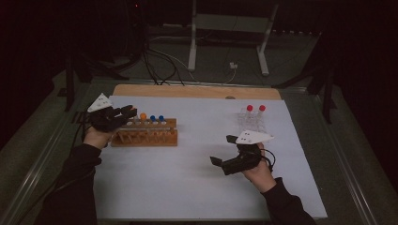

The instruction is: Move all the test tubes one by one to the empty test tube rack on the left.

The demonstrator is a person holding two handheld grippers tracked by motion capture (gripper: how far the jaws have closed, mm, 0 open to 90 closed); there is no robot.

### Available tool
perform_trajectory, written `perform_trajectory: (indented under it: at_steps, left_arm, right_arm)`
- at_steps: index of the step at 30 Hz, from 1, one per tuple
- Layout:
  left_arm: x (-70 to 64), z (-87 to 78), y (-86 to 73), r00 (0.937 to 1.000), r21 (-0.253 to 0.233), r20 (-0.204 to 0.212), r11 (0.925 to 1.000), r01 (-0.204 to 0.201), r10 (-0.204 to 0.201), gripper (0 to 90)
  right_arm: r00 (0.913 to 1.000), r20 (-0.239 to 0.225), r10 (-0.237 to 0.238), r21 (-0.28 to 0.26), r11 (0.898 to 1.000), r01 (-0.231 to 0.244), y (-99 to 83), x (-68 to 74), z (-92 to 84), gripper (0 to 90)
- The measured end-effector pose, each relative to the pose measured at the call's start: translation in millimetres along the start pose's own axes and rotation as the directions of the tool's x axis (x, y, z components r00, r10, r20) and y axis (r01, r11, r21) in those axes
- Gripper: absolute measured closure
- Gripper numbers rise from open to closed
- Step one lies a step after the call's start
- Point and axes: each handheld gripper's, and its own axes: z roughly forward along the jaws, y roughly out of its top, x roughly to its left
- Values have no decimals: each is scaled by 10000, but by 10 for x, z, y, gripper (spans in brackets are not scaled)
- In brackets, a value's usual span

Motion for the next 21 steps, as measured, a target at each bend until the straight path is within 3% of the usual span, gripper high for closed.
perform_trajectory:
  at_steps: [9, 18, 20, 21]
  left_arm:
    - [0, 80, -173, 9998, 161, 45, 9997, 176, -176, 710]
    - [-6, 64, -186, 9998, 312, 174, 9994, 116, -122, 707]
    - [-6, 47, -175, 9996, 348, 261, 9993, 129, -138, 685]
    - [-6, 29, -168, 9990, 325, 418, 9993, 173, -186, 629]
  right_arm:
    - [10000, -42, 8, 37, 10000, -8, -4, 0, 6, 0]
    - [10000, -80, -35, 88, 10000, 35, -3, 6, 13, 0]
    - [10000, -81, -15, 59, 10000, 16, 1, 5, 9, 0]
    - [10000, -75, -13, 36, 10000, 13, 5, 2, 4, 0]
